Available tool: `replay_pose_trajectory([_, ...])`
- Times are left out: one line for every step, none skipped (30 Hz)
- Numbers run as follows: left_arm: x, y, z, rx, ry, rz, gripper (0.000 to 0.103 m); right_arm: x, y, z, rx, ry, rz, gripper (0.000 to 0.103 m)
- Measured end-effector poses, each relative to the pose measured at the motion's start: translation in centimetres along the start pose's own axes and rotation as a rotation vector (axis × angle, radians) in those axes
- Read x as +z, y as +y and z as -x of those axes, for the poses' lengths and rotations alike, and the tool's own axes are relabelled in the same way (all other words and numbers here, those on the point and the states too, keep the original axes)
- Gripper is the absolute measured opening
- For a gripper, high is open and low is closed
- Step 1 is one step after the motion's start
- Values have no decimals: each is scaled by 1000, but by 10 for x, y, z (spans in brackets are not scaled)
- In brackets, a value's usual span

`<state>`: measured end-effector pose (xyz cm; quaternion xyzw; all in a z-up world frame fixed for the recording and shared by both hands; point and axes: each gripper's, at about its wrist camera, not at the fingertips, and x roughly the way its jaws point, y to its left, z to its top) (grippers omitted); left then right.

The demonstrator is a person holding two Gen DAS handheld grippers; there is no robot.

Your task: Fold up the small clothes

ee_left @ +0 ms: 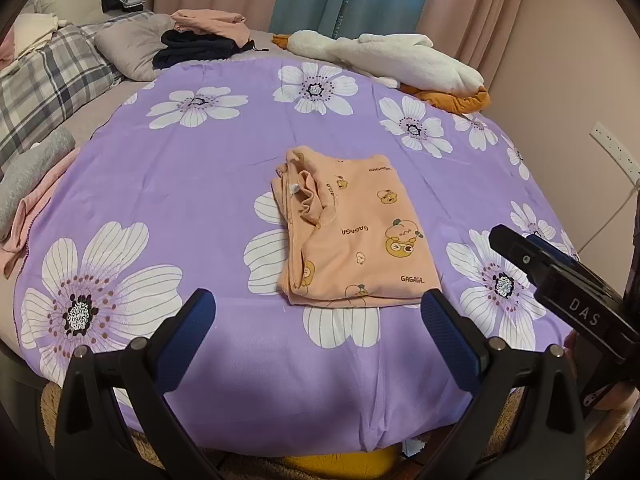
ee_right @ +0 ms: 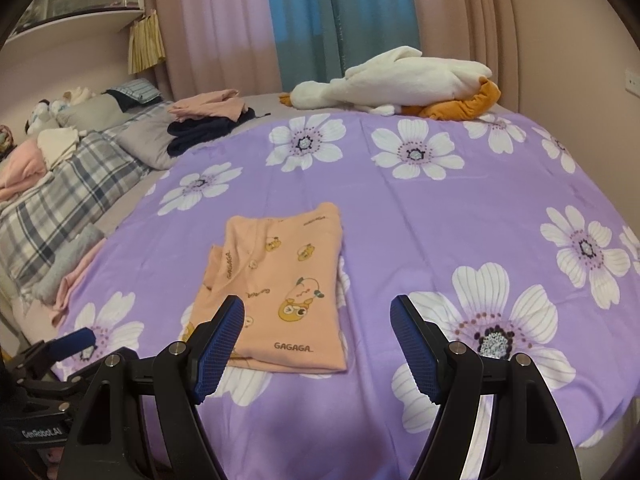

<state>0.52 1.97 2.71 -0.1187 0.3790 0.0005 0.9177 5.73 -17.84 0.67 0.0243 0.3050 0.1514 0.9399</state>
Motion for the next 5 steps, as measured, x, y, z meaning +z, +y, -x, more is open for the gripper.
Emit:
replay_pose_trajectory([0, 0, 1, 0, -1, -1, 103, -1, 0, 0, 0, 1, 1, 76])
replay_pose_trajectory([0, 0, 1, -1, -1, -1, 103, -1, 0, 0, 0, -1, 1, 76])
replay_pose_trajectory([0, 0, 1, -3, 2, 0, 103, -1, 0, 0, 2, -1, 1, 76])
replay_pose_trajectory([1, 0, 2, -5, 2, 0, 103, -1, 0, -1, 3, 1, 1, 76])
replay_pose_trajectory([1, 0, 2, -7, 0, 0, 103, -1, 0, -1, 2, 1, 1, 76])
